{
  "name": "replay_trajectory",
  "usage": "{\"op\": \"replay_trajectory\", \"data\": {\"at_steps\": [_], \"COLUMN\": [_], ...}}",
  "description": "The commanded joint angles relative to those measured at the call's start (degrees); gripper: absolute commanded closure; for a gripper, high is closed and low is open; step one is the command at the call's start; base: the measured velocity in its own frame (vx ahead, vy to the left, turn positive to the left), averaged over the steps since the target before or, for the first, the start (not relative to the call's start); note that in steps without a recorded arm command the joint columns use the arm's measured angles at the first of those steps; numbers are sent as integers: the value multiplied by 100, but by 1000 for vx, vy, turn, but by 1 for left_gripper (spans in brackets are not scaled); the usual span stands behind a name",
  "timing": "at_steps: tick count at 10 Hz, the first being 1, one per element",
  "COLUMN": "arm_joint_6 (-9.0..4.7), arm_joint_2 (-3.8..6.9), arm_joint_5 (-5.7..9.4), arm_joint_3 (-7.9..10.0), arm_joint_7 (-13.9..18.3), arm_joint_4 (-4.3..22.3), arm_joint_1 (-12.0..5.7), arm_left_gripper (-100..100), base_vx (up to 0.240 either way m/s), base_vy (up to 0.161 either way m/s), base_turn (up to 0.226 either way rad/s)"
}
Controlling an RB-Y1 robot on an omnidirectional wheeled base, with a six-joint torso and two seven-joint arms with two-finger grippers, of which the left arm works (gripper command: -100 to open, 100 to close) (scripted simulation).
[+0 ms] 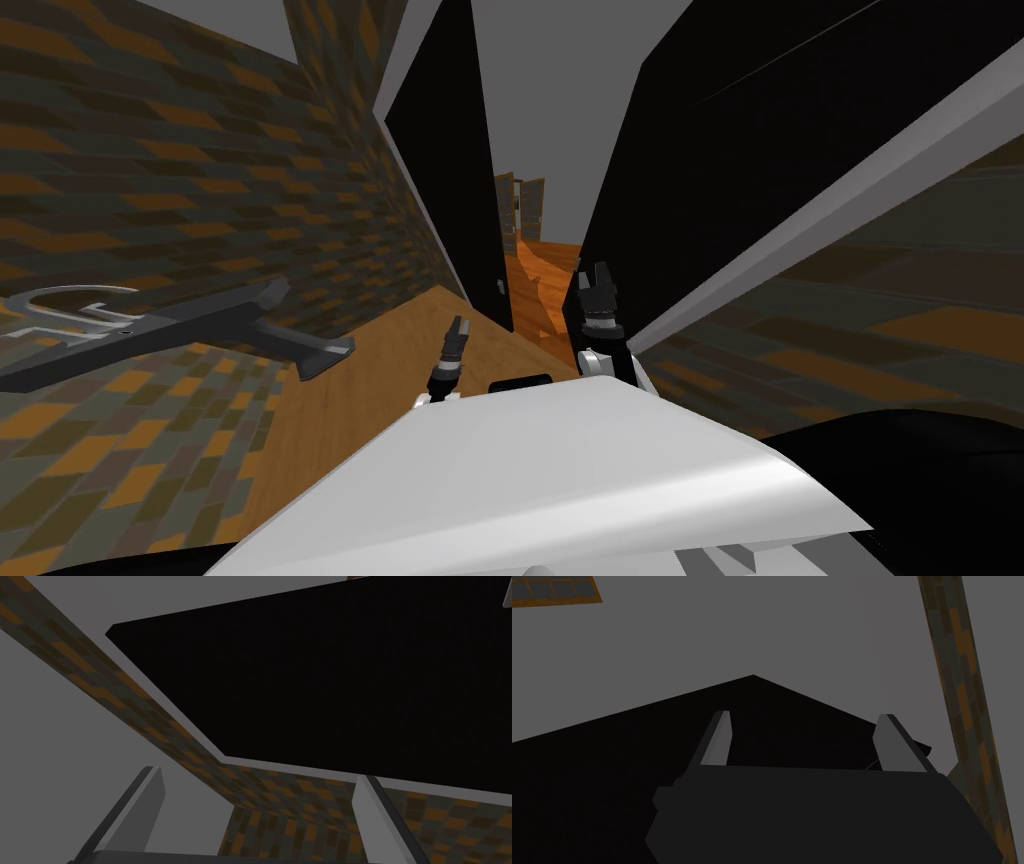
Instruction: Push the door open
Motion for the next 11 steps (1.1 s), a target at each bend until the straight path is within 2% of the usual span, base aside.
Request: {"op": "replay_trajectory", "data": {"at_steps": [1, 2, 3, 5, 6, 8, 10, 11], "arm_joint_6": [-71, -134, -165, -289, -320, -441, -502, -561], "arm_joint_2": [3, 4, 0, -14, -18, -51, -68, -89], "arm_joint_5": [-98, -220, -281, -524, -585, -822, -940, -1056], "arm_joint_3": [-8, -23, -30, -60, -67, -96, -111, -125], "arm_joint_7": [37, 87, 112, 211, 236, 333, 382, 429], "arm_joint_4": [160, 334, 421, 770, 857, 1197, 1366, 1532], "arm_joint_1": [-17, -30, -37, -62, -69, -94, -106, -118], "arm_left_gripper": [-100, -100, -100, -100, -100, -100, -100, -100], "base_vx": [108, 122, 130, 165, 157, 150, 146, 135], "base_vy": [33, 70, 73, 68, 77, 57, 58, 61], "base_turn": [-23, -47, -46, -46, -39, -49, -33, -40]}}
